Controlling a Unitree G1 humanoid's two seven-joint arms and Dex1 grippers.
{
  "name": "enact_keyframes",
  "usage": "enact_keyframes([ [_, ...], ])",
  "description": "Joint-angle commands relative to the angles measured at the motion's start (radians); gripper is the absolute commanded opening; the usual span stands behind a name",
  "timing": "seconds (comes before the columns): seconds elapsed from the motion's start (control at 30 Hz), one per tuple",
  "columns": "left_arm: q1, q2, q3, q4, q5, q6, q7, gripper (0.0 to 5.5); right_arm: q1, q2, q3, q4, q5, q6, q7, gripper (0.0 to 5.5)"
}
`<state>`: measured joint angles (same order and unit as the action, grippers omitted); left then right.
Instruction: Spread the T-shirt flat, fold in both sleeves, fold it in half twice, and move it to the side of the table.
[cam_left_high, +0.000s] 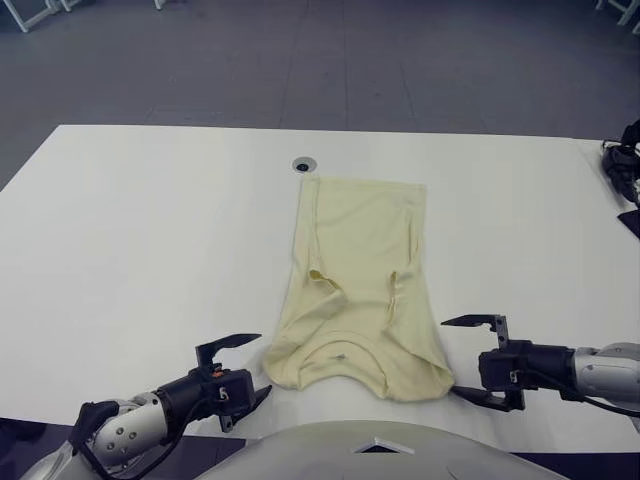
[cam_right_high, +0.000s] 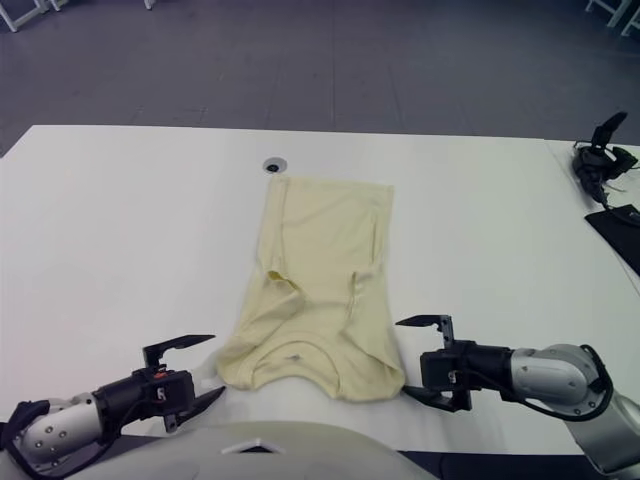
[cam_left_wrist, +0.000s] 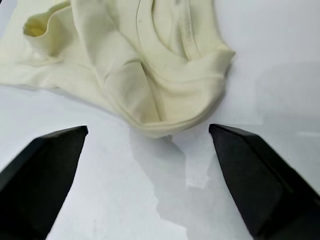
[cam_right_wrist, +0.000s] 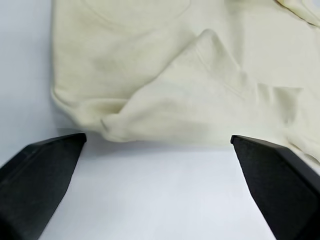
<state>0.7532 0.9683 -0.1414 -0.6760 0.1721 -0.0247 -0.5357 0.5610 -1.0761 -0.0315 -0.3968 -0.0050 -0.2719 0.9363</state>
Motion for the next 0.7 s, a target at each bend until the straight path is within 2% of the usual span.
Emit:
enact_keyframes([
  [0.03, -0.014, -0.034, -0.068, 0.068, 0.067, 0.058, -0.039, 3.54, -0.004, 0.005, 0.044, 0.015, -0.055, 0.023, 0.017, 4.90],
  [0.33, -0.089, -0.059, -0.090, 0.109, 0.082, 0.063, -0.062, 1.78, -0.064, 0.037, 0.112, -0.003, -0.075, 0.044, 0.006, 3.28],
  [0.57, -0.096, -0.088, -0.110, 0.090, 0.099, 0.081, -0.070, 0.41, -0.071, 0.034, 0.119, -0.004, -0.078, 0.042, 0.011, 2.01],
  [0.63, -0.096, -0.092, -0.112, 0.089, 0.100, 0.082, -0.073, 0.06, -0.071, 0.029, 0.114, -0.014, -0.075, 0.048, 0.015, 1.68],
  [0.7, -0.096, -0.093, -0.110, 0.084, 0.090, 0.089, -0.080, 0.00, -0.080, 0.024, 0.108, -0.033, -0.066, 0.063, 0.023, 1.25],
])
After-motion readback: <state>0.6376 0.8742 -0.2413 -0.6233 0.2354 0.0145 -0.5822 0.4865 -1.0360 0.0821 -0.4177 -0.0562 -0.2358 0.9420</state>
